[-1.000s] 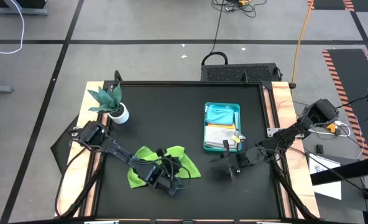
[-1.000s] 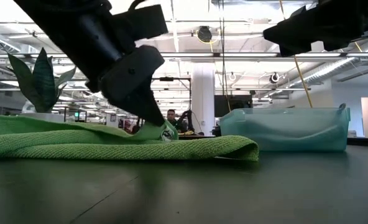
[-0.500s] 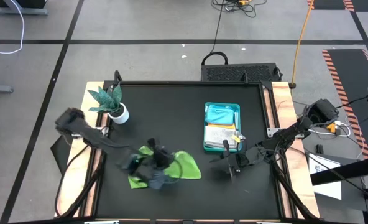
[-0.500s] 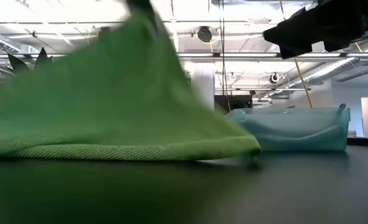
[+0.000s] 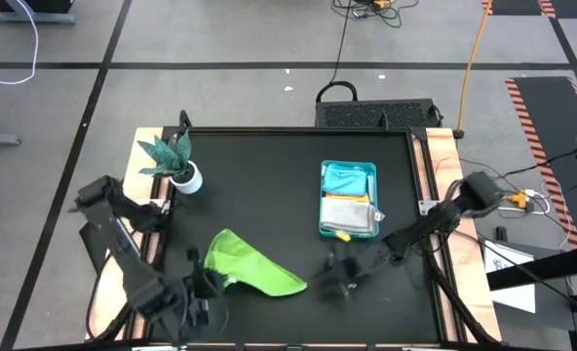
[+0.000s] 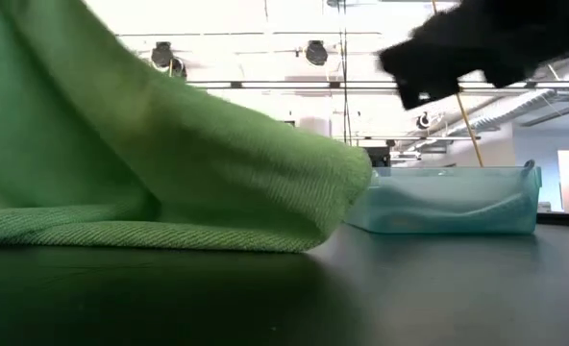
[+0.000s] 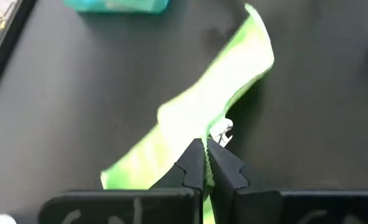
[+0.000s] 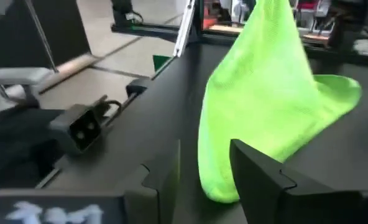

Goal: Fold microfiber towels
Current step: Fold the light green microfiber cloth

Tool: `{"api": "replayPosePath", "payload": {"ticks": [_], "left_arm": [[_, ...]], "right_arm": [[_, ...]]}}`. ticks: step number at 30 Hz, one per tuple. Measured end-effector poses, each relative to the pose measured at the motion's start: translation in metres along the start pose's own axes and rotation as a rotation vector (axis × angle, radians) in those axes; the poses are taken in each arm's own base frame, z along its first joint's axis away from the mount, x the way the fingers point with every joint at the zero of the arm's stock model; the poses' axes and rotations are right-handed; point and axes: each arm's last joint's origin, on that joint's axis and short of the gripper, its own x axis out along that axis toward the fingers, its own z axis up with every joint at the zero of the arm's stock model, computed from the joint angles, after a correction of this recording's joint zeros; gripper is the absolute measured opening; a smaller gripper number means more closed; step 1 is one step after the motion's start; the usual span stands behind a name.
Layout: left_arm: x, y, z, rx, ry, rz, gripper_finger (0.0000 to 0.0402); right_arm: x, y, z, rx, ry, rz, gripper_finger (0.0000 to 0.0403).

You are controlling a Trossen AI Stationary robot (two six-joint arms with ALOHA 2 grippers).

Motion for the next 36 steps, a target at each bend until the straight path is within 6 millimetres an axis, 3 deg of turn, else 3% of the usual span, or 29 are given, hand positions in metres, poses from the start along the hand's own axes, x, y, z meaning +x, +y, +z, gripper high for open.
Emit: {"api": "replayPosePath", "payload": {"ticks": [4,8,16,20,24,31,36], "left_arm": [[0.005,-0.025,-0.021,0.016,0.021,0.012,0.0008],[0.013,-0.046,-0.040,0.021,0.035,0.031,0.0005],[0.033,-0.071,-0.066,0.043,0.052,0.091,0.0009],[0.038,-0.074,-0.068,0.045,0.054,0.106,0.0007],[0.040,-0.073,-0.066,0.035,0.055,0.111,0.0022],[0.043,-0.072,-0.063,0.030,0.056,0.117,0.0010],[0.044,-0.071,-0.061,0.013,0.041,0.124,0.0010]], "right_arm": [[0.039,0.004,-0.009,0.008,0.161,-0.024,0.0163],[0.060,0.008,-0.009,-0.033,0.280,-0.027,0.0188],[0.071,0.031,-0.020,-0.316,0.289,0.044,0.0192],[0.076,0.034,-0.022,-0.407,0.220,-0.097,0.0184],[0.077,0.031,-0.020,-0.384,0.204,-0.151,0.0184],[0.078,0.028,-0.026,-0.362,0.245,-0.018,0.0179],[0.082,0.023,-0.033,-0.368,0.262,-0.025,0.0134]]}}
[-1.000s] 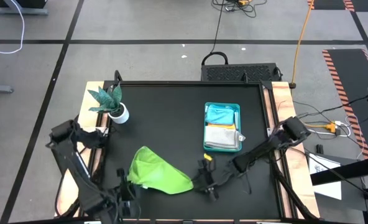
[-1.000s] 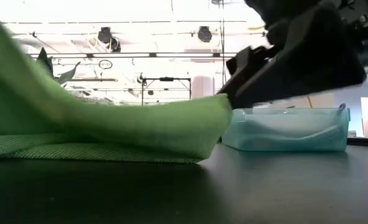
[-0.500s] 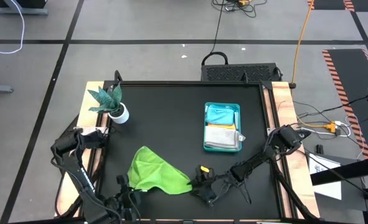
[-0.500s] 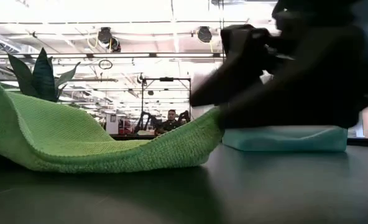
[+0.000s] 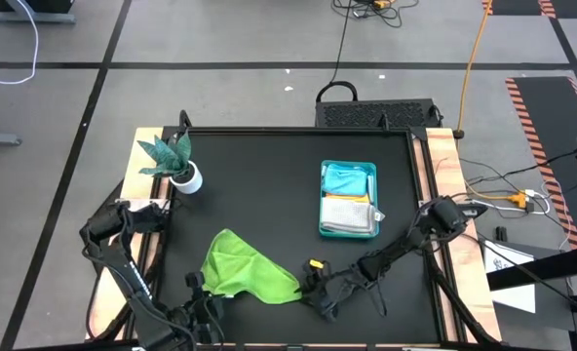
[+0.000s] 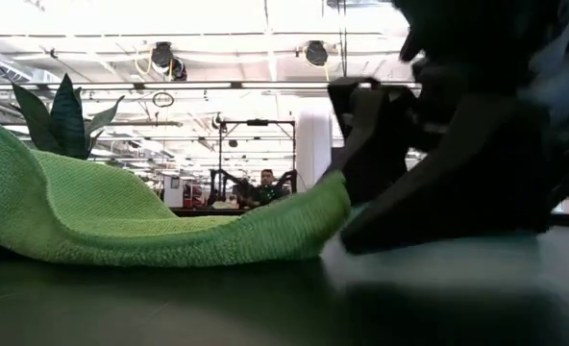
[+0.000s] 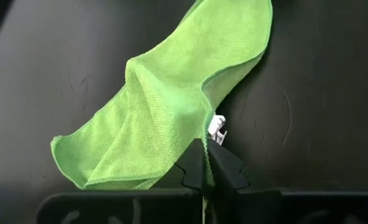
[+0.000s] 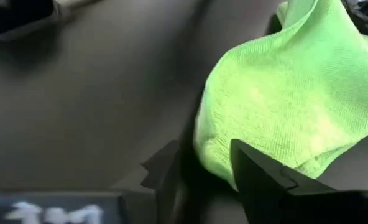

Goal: Fold microfiber towels
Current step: Fold the light green microfiber cloth

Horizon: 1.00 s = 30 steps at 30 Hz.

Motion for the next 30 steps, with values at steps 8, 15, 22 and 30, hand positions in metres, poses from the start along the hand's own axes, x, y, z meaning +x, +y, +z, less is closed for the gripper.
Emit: {"api": "replayPosePath", "payload": {"ticks": [8,15,22,30], "left_arm": [[0.000,0.000,0.001,-0.013,0.000,-0.001,0.0018],[-0.023,0.001,0.021,-0.005,-0.030,-0.067,0.0010],[-0.109,0.018,0.075,-0.017,-0.337,-0.221,0.0005],[-0.161,0.060,0.108,0.006,-0.633,-0.093,0.0005]], "right_arm": [[0.006,0.001,0.000,-0.050,-0.073,-0.026,0.0013],[-0.029,0.001,0.044,-0.089,-0.161,-0.220,0.0004],[-0.127,-0.017,0.128,0.126,-0.534,-0.234,0.0001],[-0.196,-0.034,0.166,0.186,-0.747,-0.205,0.0001]]}}
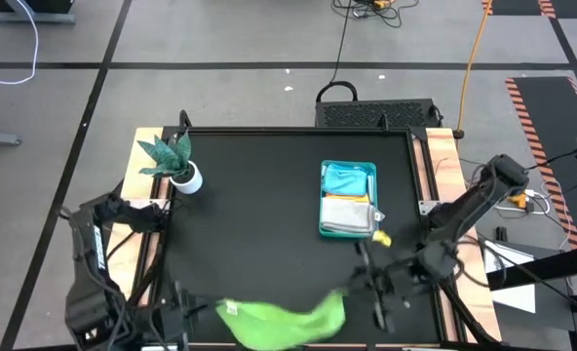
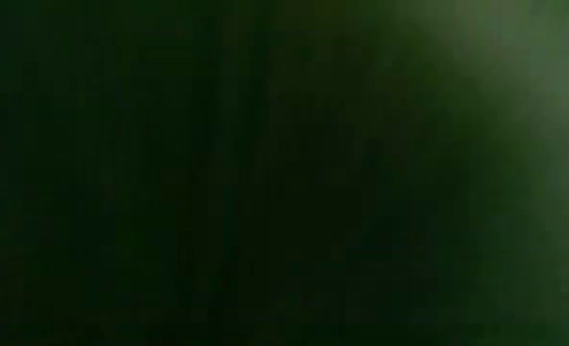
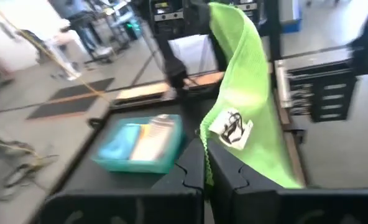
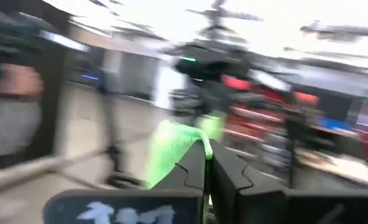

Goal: Fold microfiber towels
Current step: Fold the light green microfiber cloth

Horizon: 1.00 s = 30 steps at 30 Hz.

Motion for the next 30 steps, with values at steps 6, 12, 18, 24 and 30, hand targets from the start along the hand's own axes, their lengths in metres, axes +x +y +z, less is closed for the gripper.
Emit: {"api": "replayPosePath", "payload": {"ticks": [6,12,18,24,30], "left_arm": [[0.038,0.030,-0.029,0.056,0.131,0.221,0.0004],[0.096,0.055,-0.090,0.091,0.253,0.437,0.0007],[0.127,0.098,-0.165,0.092,0.362,0.669,0.0009],[0.123,0.138,-0.195,0.084,0.347,0.777,0.0005],[0.100,0.159,-0.197,0.041,0.307,0.734,0.0003]], "right_arm": [[-0.005,-0.031,-0.030,-0.096,0.222,-0.310,0.0000],[-0.013,-0.079,-0.085,-0.088,0.358,-0.499,0.0000],[-0.033,-0.124,-0.133,-0.091,0.469,-0.672,0.0000],[-0.034,-0.140,-0.149,-0.124,0.459,-0.734,0.0000],[-0.027,-0.136,-0.163,-0.150,0.454,-0.700,0.0000]]}}
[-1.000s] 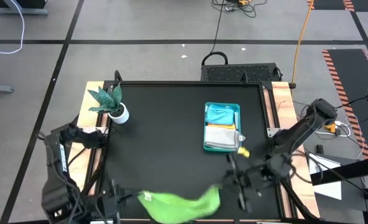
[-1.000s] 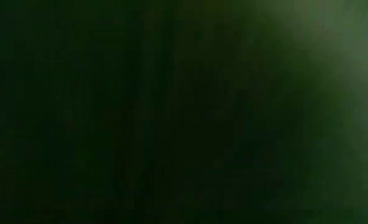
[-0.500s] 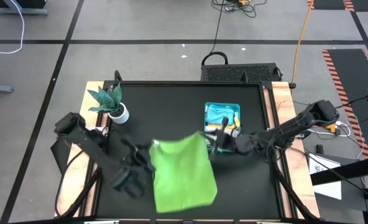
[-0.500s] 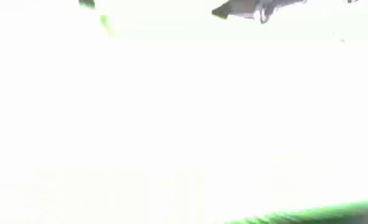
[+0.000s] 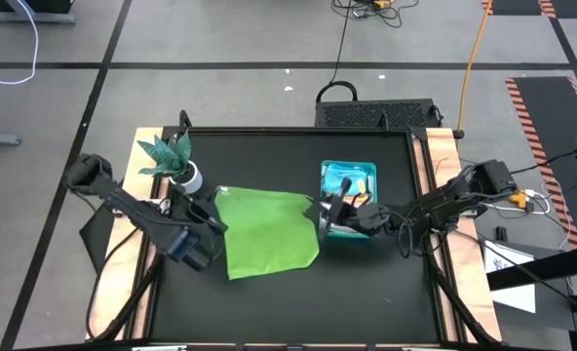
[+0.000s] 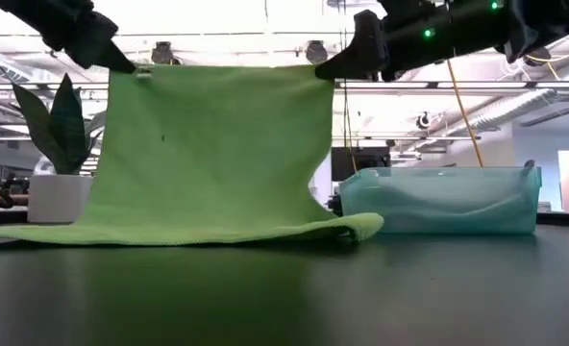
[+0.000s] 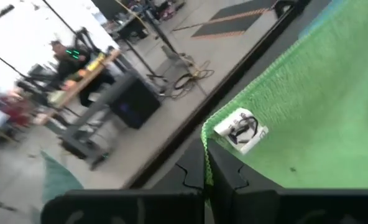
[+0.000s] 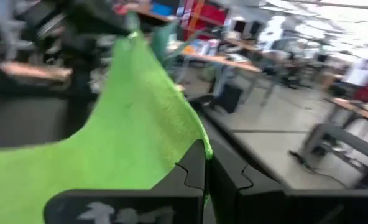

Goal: Fold microfiber towels
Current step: Fold the light green microfiber cloth

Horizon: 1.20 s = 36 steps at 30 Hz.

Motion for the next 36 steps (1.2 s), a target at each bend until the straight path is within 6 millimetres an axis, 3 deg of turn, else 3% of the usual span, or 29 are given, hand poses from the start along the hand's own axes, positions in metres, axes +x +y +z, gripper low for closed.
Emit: {"api": "replayPosePath", "payload": {"ticks": [3,12,15,21,24,30,36], "left_arm": [[-0.001,-0.006,-0.013,-0.040,0.019,-0.084,0.0007],[0.002,-0.047,-0.059,-0.081,0.042,-0.348,0.0009],[0.007,-0.041,-0.060,-0.093,-0.020,-0.250,0.0005],[0.033,-0.019,-0.048,-0.153,-0.232,0.074,0.0005],[0.048,-0.011,-0.044,-0.146,-0.227,0.179,0.0004],[0.063,-0.009,-0.046,-0.104,-0.004,0.138,0.0005],[0.039,-0.021,-0.051,-0.090,0.007,-0.039,0.0007]], "right_arm": [[0.002,0.008,-0.009,-0.020,0.023,0.074,0.0000],[0.013,0.013,-0.025,-0.036,0.038,0.251,0.0000],[0.023,0.002,-0.022,-0.072,0.030,0.149,0.0000],[0.041,-0.032,-0.006,-0.072,-0.012,-0.238,0.0000],[0.044,-0.039,-0.007,-0.131,0.008,-0.298,0.0000],[0.043,-0.025,-0.022,-0.211,0.090,-0.050,0.0000],[0.029,0.001,-0.028,-0.184,0.133,0.187,0.0000]]}}
